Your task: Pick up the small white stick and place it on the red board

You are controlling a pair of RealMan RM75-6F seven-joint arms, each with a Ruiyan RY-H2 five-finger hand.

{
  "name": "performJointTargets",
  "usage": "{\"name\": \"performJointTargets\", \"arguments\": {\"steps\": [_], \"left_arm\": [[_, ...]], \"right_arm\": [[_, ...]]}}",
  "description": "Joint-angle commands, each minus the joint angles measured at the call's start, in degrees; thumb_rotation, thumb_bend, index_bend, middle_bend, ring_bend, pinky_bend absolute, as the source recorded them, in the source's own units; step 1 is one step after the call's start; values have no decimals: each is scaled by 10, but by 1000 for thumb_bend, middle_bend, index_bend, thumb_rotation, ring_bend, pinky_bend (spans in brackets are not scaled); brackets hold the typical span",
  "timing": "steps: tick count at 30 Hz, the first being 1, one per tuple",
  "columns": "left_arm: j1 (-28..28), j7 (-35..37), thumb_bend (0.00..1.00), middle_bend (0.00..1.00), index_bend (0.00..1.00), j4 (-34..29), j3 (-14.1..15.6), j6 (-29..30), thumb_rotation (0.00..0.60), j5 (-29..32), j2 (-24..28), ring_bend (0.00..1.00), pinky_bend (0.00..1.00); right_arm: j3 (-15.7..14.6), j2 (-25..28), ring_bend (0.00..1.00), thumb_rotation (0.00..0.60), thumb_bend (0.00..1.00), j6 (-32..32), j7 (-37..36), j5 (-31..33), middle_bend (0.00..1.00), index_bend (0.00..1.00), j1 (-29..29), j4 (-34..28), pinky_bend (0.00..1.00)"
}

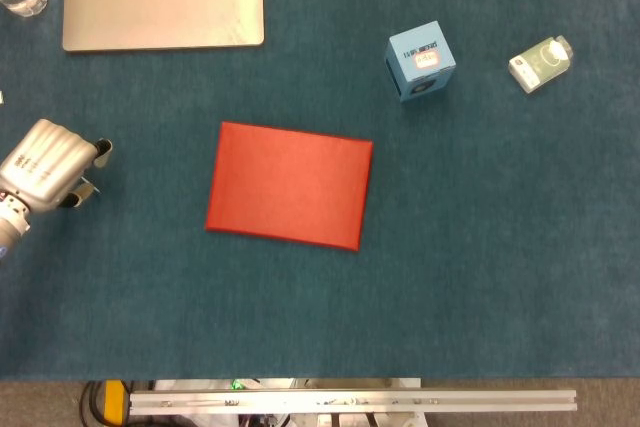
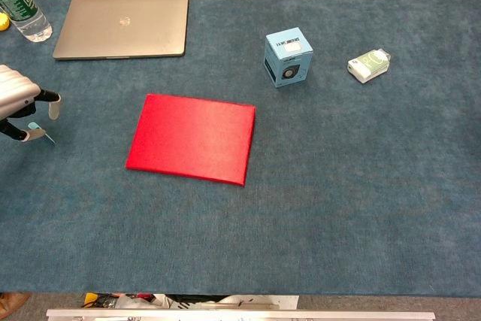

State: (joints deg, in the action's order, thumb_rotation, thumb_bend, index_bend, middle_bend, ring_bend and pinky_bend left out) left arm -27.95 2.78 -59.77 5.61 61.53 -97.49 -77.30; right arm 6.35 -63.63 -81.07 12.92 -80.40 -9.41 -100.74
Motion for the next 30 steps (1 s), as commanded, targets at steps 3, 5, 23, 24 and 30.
{"name": "performJointTargets", "arguments": {"steps": [3,5,23,24,30], "left_arm": [[-9,0,262,1000,471,27,12,-3,600,-12,-12,1000,1000],[-10,2,262,1000,471,34,15,-4,600,-13,-15,1000,1000],[-10,33,261,1000,516,100,32,-8,600,-8,-45,1000,1000],[-11,34,261,1000,516,104,33,-10,600,-8,-47,1000,1000],[-14,36,261,1000,515,117,35,-16,600,-5,-54,1000,1000]], "right_arm": [[-1,-1,459,600,362,-3,6,0,509,383,2,-4,416],[-1,-1,463,600,362,-4,8,0,509,383,3,-5,416],[-2,-3,466,600,362,-7,23,6,509,383,4,-14,416],[-2,-3,466,600,362,-7,23,7,509,383,5,-14,417],[-1,-3,467,600,362,-9,27,8,509,383,5,-16,417]]}}
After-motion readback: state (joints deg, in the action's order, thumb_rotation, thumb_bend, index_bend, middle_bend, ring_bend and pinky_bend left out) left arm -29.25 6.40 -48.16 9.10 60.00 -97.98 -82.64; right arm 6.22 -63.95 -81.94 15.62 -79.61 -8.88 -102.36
